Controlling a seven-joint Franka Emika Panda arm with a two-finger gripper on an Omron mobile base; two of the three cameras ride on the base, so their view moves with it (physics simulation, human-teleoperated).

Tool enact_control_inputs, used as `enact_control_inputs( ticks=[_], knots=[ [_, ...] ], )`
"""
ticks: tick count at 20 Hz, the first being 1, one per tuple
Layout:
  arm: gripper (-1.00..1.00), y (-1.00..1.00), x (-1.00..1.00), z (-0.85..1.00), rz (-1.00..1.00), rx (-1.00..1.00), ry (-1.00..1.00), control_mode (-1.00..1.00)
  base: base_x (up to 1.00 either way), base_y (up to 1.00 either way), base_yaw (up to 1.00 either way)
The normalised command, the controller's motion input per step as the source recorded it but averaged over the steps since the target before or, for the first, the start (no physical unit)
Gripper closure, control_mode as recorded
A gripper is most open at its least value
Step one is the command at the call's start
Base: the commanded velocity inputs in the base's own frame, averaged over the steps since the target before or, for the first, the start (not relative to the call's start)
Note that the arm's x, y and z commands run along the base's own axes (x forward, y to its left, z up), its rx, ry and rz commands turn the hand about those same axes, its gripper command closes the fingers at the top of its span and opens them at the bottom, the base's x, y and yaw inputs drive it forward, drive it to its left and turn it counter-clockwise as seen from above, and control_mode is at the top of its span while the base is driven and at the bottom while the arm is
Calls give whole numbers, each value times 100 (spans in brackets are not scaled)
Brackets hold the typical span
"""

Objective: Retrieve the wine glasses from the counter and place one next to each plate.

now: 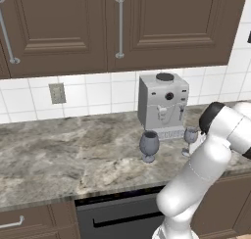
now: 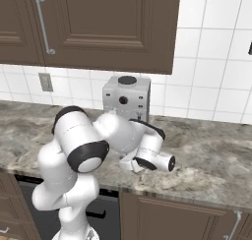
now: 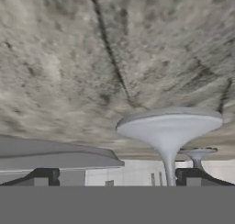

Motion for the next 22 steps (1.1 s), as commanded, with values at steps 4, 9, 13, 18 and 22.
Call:
enact_control_inputs(
  ticks=[4,9,13,18,22],
  knots=[
    [-100,0,0,-1,0,1,0,-100,0,0,0],
    [100,0,-6,1,0,1,-5,-100,0,0,0],
    [100,1,-14,34,-1,2,-2,-100,0,0,0],
    [100,3,-22,66,-2,0,-5,-100,0,0,0],
    [100,0,-37,100,-5,-1,-2,-100,0,0,0]
  ],
)
